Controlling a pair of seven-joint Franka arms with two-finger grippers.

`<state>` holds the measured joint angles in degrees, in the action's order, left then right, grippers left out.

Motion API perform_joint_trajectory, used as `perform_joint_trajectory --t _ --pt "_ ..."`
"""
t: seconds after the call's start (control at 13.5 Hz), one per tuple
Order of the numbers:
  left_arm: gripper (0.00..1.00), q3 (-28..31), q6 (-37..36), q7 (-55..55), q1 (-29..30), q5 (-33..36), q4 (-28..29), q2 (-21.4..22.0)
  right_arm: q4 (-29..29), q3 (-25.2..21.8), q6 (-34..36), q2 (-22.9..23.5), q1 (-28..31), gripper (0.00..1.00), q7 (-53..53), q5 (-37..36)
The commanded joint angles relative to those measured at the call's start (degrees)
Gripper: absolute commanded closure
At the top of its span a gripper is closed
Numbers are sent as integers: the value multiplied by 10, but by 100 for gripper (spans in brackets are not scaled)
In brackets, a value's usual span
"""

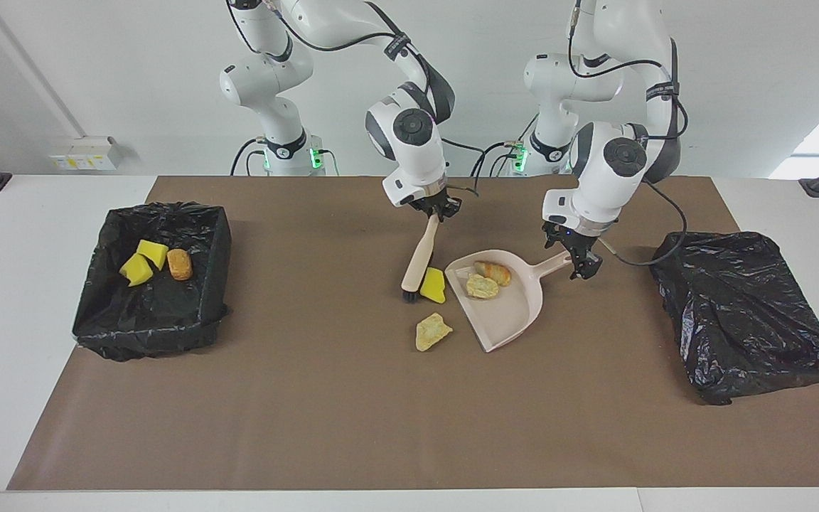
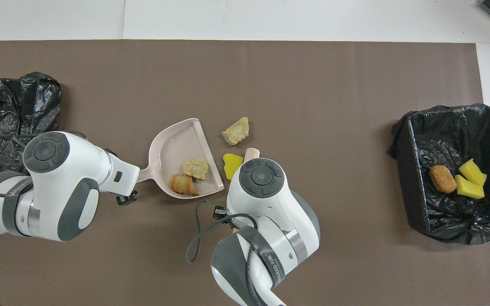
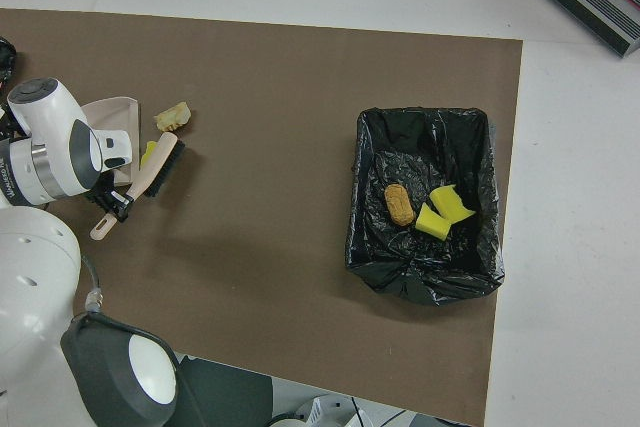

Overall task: Sweep and dump trash in bin
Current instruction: 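Sweep the yellow sponge pieces into the dustpan with the right gripper's brush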

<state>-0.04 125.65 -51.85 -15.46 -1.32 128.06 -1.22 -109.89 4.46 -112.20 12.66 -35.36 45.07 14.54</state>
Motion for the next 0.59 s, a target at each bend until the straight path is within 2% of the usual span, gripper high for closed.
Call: perform_joint_trajectory --t 0.0,0.22,0.52 --pt "100 4 -3 -20 -4 -3 4 8 11 0 50 -18 17 100 -69 -23" --pt "100 4 5 -55 0 -4 3 4 8 1 79 -34 50 100 -173 -95" --pt "100 4 5 -48 2 -4 0 2 8 2 34 -13 118 100 -318 -158"
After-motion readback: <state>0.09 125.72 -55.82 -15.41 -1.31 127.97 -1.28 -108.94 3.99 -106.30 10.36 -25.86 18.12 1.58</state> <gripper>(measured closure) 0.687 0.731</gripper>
